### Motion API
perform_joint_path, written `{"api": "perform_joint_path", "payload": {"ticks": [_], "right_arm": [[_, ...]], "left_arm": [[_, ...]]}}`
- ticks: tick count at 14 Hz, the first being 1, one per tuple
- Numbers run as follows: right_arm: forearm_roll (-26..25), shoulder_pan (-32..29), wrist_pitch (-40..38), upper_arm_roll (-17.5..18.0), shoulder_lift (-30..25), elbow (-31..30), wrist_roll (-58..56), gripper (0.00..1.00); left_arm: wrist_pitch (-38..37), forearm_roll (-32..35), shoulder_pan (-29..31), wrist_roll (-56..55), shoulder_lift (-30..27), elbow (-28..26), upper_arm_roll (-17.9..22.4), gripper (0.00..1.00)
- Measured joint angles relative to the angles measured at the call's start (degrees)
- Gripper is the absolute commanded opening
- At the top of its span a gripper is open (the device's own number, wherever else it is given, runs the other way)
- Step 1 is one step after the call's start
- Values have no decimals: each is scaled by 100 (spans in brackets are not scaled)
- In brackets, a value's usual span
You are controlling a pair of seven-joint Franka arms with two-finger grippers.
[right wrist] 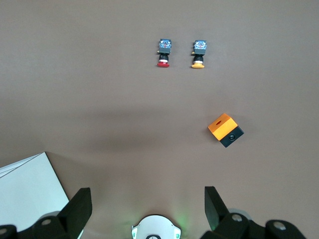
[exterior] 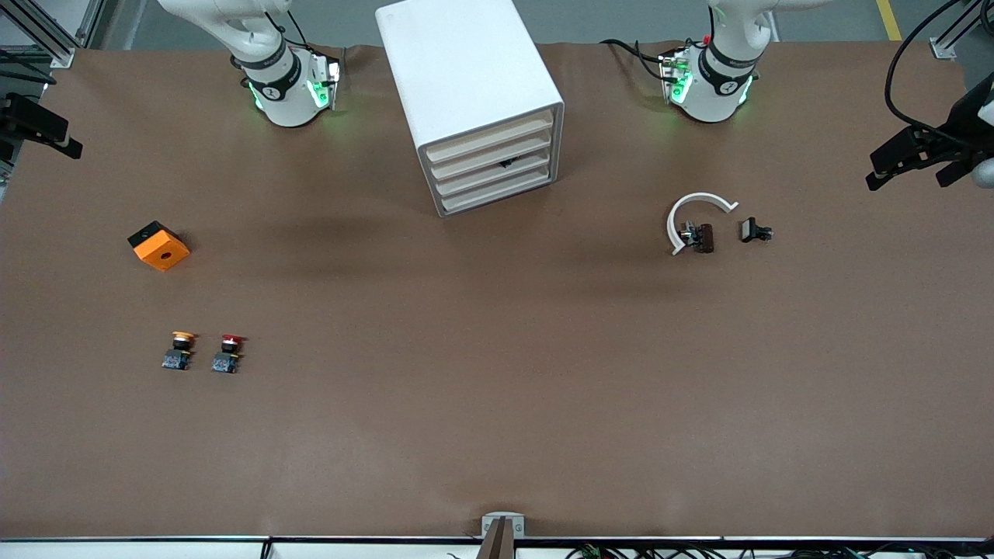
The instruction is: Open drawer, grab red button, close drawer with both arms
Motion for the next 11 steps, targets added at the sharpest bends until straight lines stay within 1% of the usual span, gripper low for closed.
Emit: {"api": "perform_joint_path", "payload": {"ticks": [7, 11], "right_arm": [[0, 0, 121, 46, -221, -266, 0, 100], [0, 0, 156, 50, -258, -285, 0, 100]], "left_arm": [[-188, 0, -16, -3, 81, 137, 0, 100], [-200, 0, -21, -3, 82, 138, 0, 100]]}}
